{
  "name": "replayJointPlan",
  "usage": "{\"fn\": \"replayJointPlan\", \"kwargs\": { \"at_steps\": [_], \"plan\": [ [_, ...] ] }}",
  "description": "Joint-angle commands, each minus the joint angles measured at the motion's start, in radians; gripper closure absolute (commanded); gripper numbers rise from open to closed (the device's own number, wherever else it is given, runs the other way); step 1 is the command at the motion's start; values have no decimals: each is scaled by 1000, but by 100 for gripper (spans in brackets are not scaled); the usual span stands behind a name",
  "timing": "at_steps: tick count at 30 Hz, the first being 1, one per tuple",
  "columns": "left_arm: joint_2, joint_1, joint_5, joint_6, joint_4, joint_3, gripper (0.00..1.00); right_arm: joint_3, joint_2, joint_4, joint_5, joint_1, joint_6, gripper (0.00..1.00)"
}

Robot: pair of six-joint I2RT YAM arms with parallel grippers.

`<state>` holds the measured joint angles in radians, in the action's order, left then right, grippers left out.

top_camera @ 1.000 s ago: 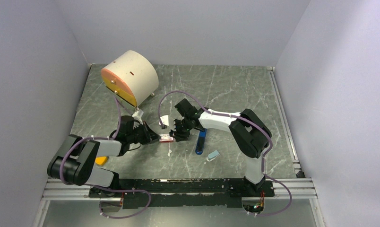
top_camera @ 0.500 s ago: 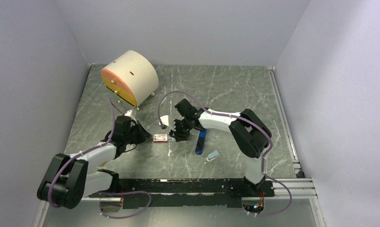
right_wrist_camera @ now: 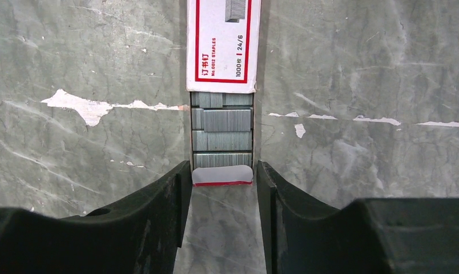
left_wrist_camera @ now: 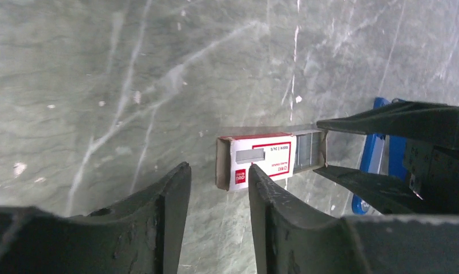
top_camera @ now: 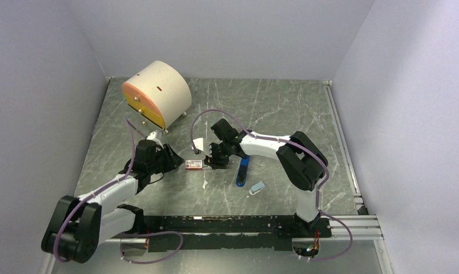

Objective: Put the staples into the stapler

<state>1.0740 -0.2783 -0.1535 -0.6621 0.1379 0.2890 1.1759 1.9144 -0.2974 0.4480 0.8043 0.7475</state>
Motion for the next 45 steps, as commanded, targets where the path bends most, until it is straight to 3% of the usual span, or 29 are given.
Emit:
{"fn": "replayJointPlan", "kwargs": {
  "at_steps": [1, 4, 12, 19, 29, 37, 45],
  "plan": [
    [79, 9, -163, 5, 140, 0, 51, -25, 27, -21, -54, -4, 6, 51],
    [168, 8, -222, 15, 183, 14, 50, -22, 30, -23, -53, -4, 4, 51],
    [260, 8, -248, -8, 281, 8, 78, -21, 29, -25, -51, -4, 3, 51],
    [204, 8, -173, 43, 205, 5, 94, -25, 25, -23, -60, -4, 4, 52],
    [96, 10, -31, 50, 115, -18, 95, -24, 29, -22, -68, -4, 3, 52],
    [85, 10, -13, 61, 92, -20, 95, -24, 28, -21, -68, -4, 2, 56],
    [104, 10, -68, 51, 111, -20, 95, -19, 14, 0, -50, -8, -55, 49]
  ]
}}
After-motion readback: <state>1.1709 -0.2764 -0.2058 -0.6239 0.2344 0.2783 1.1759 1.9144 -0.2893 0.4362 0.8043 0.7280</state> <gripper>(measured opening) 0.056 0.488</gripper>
